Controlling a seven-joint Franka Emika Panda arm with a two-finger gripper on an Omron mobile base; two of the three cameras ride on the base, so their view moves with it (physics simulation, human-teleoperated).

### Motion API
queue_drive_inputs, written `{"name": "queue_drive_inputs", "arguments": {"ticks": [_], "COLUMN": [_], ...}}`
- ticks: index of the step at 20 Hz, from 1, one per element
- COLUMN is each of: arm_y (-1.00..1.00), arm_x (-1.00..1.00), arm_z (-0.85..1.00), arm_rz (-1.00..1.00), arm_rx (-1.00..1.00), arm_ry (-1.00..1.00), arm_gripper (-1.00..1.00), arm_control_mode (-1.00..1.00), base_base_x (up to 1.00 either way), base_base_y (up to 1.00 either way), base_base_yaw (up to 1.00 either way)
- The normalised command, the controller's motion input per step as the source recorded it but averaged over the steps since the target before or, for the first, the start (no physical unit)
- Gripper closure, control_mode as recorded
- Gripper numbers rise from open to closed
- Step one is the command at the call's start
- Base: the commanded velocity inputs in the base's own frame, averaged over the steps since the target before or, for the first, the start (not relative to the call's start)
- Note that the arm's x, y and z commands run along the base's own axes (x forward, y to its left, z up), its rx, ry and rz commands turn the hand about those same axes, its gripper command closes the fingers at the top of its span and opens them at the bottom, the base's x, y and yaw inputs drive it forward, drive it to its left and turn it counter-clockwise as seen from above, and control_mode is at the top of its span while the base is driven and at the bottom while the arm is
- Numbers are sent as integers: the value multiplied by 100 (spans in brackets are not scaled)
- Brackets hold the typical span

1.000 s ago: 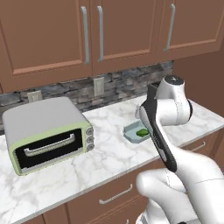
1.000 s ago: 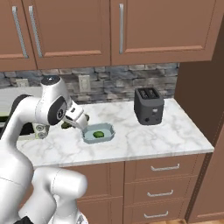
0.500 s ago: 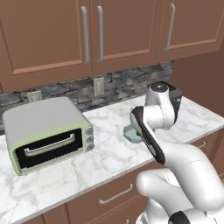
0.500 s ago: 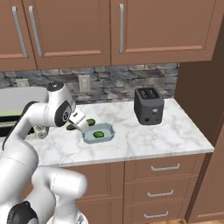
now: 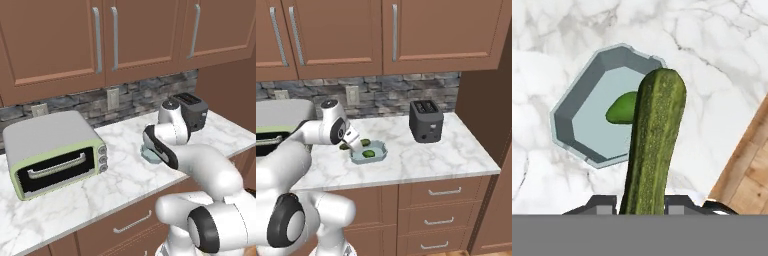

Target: Take the squash and avocado out of the freezer and place them in the tupperware container on the counter. Then put the tupperware containing the vegetables back in the freezer.

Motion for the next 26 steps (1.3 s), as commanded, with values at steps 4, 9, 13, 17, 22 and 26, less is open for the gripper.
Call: {"name": "queue_drive_inputs", "arguments": {"ticks": [4, 9, 13, 17, 22, 26], "arm_y": [-9, -7, -1, 0, 0, 0], "arm_x": [47, 47, 48, 44, 23, -4], "arm_z": [-42, -40, -41, -30, -29, -26], "arm_rz": [-7, -5, -4, -2, -1, 0], "arm_rx": [0, 0, 0, 0, 0, 0], "arm_ry": [2, 4, 7, 5, 5, 1], "arm_gripper": [100, 100, 100, 100, -100, -100], "arm_control_mode": [-100, -100, -100, -100, -100, -100], "base_base_x": [0, 0, 0, 0, 0, 0], "base_base_y": [0, 0, 0, 0, 0, 0], "base_base_yaw": [0, 0, 0, 0, 0, 0]}}
